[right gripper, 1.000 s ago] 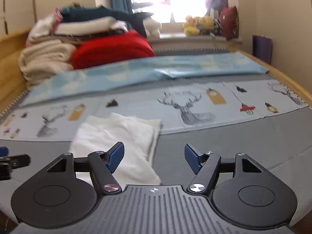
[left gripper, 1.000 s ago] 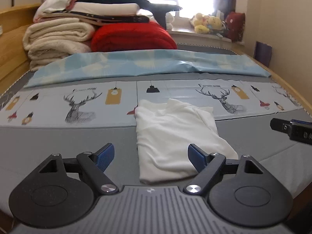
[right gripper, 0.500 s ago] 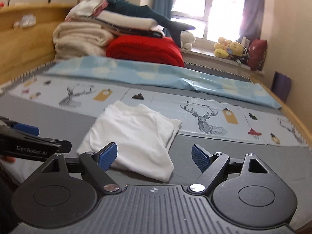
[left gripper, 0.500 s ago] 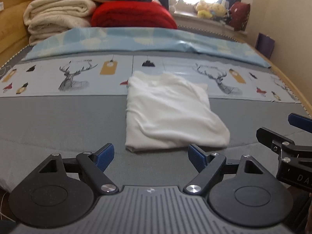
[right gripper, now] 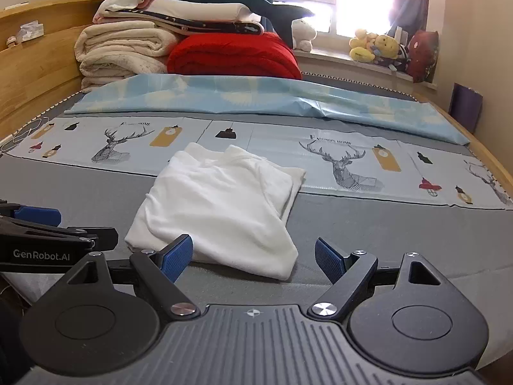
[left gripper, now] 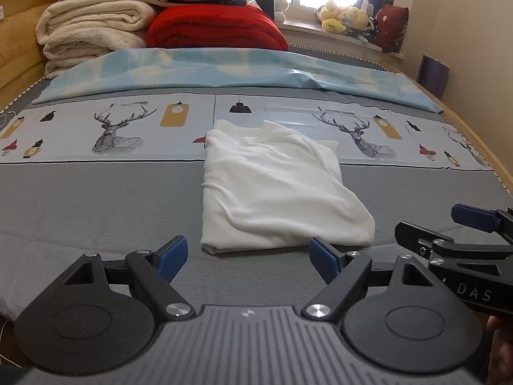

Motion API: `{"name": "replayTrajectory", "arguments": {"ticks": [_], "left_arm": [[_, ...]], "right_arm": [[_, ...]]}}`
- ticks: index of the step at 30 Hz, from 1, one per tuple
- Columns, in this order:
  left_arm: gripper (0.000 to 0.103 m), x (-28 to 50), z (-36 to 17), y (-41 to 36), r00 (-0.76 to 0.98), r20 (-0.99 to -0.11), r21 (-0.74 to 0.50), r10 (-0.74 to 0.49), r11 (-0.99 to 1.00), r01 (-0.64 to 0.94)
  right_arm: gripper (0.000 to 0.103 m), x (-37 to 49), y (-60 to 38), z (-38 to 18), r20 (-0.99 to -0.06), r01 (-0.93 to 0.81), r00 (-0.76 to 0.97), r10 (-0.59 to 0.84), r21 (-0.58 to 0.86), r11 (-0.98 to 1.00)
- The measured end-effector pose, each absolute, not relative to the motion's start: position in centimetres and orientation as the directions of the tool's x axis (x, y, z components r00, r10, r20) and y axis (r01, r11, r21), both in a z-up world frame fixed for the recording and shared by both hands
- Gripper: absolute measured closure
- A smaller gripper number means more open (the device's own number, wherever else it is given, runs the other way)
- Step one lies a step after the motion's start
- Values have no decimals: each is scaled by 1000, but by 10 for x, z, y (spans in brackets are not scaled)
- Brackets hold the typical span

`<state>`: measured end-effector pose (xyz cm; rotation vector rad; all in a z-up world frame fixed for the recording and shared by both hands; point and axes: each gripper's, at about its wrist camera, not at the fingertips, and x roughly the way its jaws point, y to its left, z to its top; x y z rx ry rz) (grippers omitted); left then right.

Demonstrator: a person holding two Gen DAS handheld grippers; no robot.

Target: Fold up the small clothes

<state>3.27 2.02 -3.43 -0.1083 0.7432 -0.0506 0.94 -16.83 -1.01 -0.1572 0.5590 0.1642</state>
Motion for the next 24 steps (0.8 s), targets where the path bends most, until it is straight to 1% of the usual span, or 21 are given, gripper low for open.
{"name": "replayTrajectory", "arguments": {"ticks": [24], "left_arm": [[16,34,-35,17,738,-667,-124,-102,992,25]], "right_arm": [[18,10,-168,-12,-552,-220,824,126,-107,970]]}}
